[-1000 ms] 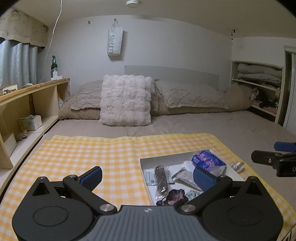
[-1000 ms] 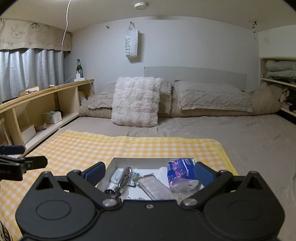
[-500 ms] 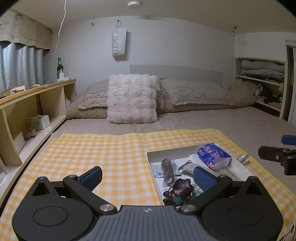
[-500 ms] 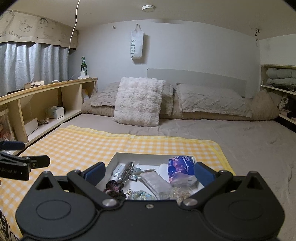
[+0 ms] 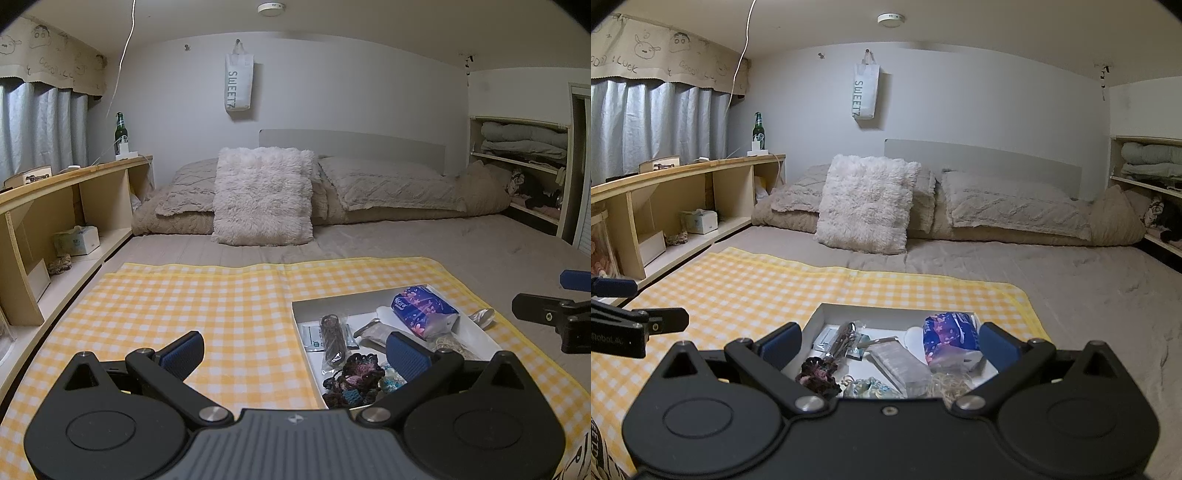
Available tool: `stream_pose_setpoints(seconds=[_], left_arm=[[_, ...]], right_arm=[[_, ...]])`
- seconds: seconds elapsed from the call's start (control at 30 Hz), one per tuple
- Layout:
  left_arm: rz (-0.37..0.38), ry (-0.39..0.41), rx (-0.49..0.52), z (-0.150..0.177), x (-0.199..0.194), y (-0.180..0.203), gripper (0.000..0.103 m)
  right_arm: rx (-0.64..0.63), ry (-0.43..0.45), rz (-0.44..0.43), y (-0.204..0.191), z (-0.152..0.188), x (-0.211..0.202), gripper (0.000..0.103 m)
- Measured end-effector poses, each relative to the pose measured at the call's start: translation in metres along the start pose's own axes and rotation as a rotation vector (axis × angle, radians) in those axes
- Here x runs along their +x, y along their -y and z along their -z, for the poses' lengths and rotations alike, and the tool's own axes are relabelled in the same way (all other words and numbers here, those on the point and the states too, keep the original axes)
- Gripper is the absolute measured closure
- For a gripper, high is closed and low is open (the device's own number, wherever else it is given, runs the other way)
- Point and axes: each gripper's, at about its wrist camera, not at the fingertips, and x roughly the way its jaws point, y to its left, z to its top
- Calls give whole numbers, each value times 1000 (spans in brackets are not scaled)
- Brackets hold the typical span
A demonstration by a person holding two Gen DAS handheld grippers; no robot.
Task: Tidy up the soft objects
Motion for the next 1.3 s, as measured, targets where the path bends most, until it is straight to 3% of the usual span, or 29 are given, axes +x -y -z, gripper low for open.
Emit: stream_pose_setpoints(seconds=[1.3], left_arm=[[-15, -1, -6, 1, -2, 0, 0]], right_arm=[[-5, -1, -3, 2, -1, 2, 0]])
